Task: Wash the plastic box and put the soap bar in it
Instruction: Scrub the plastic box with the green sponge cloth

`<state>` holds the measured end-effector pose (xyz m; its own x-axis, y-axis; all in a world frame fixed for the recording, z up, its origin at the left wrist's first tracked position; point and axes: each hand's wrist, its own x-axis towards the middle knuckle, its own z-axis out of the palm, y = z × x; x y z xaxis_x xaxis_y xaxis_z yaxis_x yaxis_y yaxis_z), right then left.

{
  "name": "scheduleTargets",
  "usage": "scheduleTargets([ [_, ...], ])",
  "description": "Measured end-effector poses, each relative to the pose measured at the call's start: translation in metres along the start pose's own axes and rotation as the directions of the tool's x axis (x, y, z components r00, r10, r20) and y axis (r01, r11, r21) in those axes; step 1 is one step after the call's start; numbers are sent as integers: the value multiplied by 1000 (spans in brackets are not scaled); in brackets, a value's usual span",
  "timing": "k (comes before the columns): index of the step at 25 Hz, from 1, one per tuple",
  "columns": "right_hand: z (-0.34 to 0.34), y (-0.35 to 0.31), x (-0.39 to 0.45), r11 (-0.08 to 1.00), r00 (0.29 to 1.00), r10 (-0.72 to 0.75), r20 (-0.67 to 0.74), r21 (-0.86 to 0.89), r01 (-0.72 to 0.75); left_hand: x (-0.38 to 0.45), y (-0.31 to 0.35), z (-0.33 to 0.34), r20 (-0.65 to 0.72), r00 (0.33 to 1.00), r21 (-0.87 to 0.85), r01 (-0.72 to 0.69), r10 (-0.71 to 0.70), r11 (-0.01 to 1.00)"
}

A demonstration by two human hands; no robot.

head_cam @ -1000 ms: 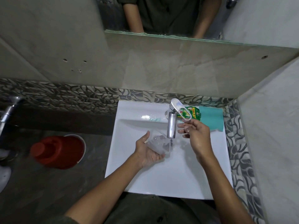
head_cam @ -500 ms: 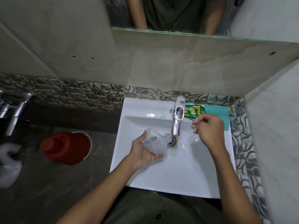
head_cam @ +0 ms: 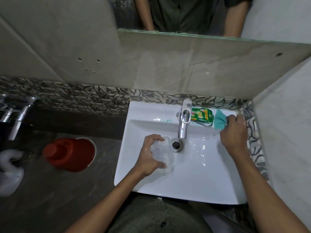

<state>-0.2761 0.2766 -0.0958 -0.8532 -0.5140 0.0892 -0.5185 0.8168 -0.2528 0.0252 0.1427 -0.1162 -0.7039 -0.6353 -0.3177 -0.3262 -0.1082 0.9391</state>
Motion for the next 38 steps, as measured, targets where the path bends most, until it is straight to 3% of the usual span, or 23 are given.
scheduleTargets([
  [2,1,-2,-14,967,987,156,-32,210,-145,-2,0,-1,3,1000,-39,-7,7,999],
  [3,1,-5,-25,898,954,298,-26,347,-271,-3,0,-2,3,1000,-46,-6,6,999],
  [5,-1,-19,-59,647,826,552,111,568,-509,-5,-1,-3,8,999,-16,-33,33,999],
  [6,-2,-31,-81,504,771,588,246,633,-587,-7,-2,-3,6,998,28,-68,68,997],
  [7,-2,-44,-103,381,739,541,401,667,-640,-9,-3,-3,6,994,84,-106,106,991],
  [9,-2,-75,-141,261,706,288,647,656,-708,-12,-2,0,23,984,192,-179,178,965],
  [12,-1,-105,-160,255,701,20,713,674,-693,-10,-1,6,50,967,295,-253,249,922],
  [15,1,-108,-155,343,757,-11,653,714,-611,-5,7,6,-18,979,293,-189,203,937],
  [18,1,-106,-154,378,752,5,659,695,-612,-8,10,4,19,976,298,-212,217,931],
  [21,4,-115,-136,232,725,138,675,690,-686,-19,7,10,106,967,297,-253,231,921],
  [23,6,-123,-129,102,681,157,715,674,-731,-23,7,10,60,975,275,-220,212,936],
  [24,7,-124,-133,104,671,137,728,663,-741,-21,7,8,11,977,273,-208,213,939],
  [26,9,-122,-149,223,667,74,741,640,-735,-14,6,1,-87,972,274,-188,219,943],
  [28,8,-120,-157,273,657,26,753,627,-730,-11,6,-4,-83,966,305,-210,246,929],
  [33,13,-130,-126,31,670,55,740,670,-742,-15,7,-4,45,958,341,-282,284,897],
  [38,12,-131,-150,224,653,-85,753,653,-724,4,9,-19,-31,950,348,-282,312,894],
])
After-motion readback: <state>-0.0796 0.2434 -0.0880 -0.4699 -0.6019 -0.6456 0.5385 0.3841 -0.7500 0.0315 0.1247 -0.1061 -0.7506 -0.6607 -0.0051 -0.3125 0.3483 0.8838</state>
